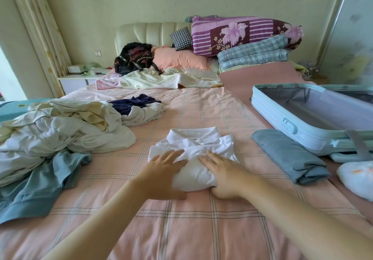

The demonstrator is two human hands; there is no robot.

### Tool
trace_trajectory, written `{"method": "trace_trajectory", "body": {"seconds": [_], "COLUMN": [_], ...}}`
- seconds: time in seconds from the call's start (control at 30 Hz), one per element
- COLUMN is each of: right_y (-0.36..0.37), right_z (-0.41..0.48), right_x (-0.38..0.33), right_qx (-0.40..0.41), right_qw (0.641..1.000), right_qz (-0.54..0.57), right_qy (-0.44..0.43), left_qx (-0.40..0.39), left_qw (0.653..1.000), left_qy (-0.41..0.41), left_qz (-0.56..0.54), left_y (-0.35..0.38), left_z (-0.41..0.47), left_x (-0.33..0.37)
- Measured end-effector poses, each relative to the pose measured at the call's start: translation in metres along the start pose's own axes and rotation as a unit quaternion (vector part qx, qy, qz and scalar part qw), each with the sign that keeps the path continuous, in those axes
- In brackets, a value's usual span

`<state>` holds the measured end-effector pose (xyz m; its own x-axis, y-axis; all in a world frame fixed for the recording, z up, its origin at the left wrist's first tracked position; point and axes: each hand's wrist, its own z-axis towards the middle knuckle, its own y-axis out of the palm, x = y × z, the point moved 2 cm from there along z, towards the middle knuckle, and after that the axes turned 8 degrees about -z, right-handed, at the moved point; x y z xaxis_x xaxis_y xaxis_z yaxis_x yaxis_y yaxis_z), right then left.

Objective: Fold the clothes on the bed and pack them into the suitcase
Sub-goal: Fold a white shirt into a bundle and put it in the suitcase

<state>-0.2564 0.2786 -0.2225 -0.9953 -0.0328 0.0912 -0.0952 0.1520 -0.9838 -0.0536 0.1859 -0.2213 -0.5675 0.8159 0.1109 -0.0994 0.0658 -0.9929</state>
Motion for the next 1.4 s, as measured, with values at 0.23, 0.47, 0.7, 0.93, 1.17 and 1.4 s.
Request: {"method": "trace_trajectory", "body": {"seconds": [0.23, 0.47, 0.7, 0.93, 1.17, 1.4], "right_y": [-0.05, -0.066, -0.042, -0.034, -0.031, -0.031], "right_z": [-0.009, -0.008, 0.043, 0.06, 0.044, 0.036], "right_x": [0.012, 0.057, 0.064, 0.07, 0.059, 0.013], "right_qx": [-0.008, 0.159, 0.239, 0.133, 0.069, 0.228], "right_qw": [0.998, 0.97, 0.949, 0.936, 0.981, 0.971], "right_qz": [0.055, 0.147, 0.141, 0.287, 0.057, 0.048], "right_qy": [0.016, 0.113, 0.152, 0.152, 0.172, -0.062], "left_qx": [0.009, 0.177, 0.066, 0.078, 0.018, 0.123], "left_qw": [0.978, 0.923, 0.963, 0.974, 0.996, 0.985], "left_qy": [-0.085, -0.153, -0.26, -0.137, -0.074, 0.025], "left_qz": [-0.191, -0.307, -0.029, -0.163, -0.056, -0.119], "left_y": [-0.038, -0.064, -0.046, -0.042, -0.04, -0.016], "left_z": [-0.015, 0.006, 0.05, 0.071, 0.054, 0.04], "left_x": [-0.016, -0.03, -0.036, -0.012, -0.009, 0.032]}}
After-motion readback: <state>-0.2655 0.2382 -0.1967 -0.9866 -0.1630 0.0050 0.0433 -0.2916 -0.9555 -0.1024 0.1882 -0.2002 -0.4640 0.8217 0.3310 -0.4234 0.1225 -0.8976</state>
